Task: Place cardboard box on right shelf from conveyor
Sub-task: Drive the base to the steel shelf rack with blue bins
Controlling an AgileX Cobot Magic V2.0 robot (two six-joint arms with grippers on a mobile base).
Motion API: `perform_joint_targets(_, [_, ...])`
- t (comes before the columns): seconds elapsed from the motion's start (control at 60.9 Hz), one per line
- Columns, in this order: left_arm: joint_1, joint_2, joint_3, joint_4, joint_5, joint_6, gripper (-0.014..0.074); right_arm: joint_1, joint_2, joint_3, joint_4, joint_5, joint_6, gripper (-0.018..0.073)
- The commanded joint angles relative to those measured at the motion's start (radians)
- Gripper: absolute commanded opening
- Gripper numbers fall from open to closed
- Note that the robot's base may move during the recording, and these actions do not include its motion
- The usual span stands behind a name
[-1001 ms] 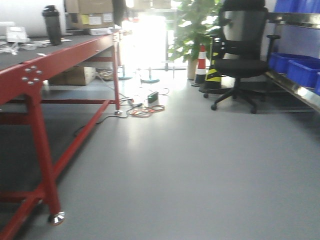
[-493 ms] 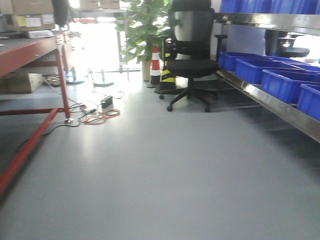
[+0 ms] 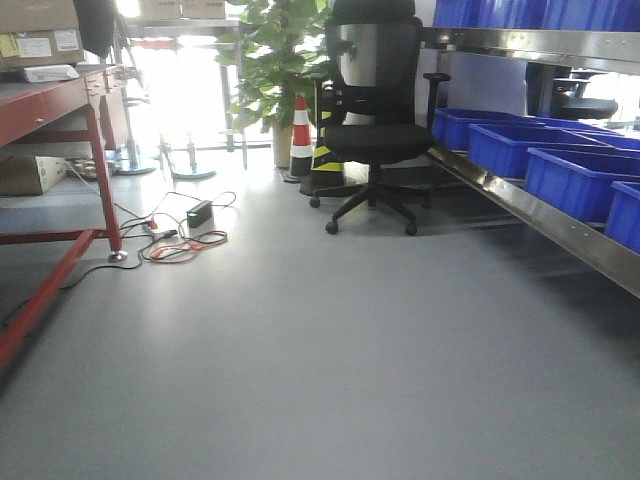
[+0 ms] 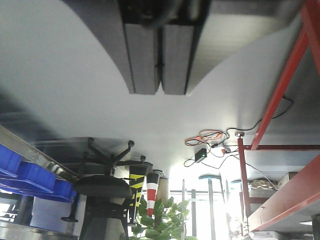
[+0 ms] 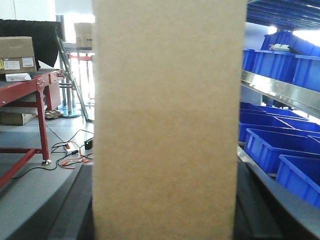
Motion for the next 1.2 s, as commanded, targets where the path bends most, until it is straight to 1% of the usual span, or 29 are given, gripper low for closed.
perform_joint_targets(0.0, [-0.003, -0.005, 0.006, -0.008, -0.084, 0.000, -0.0116, -0.005, 0.010, -0.028, -0.008, -0.103, -0.002, 0.0049])
perform_joint_targets(1.182, [-0.001, -0.005, 0.006, -0.008, -0.084, 0.000, -0.0116, -0.005, 0.010, -0.028, -0.008, -0.103, -0.002, 0.0049])
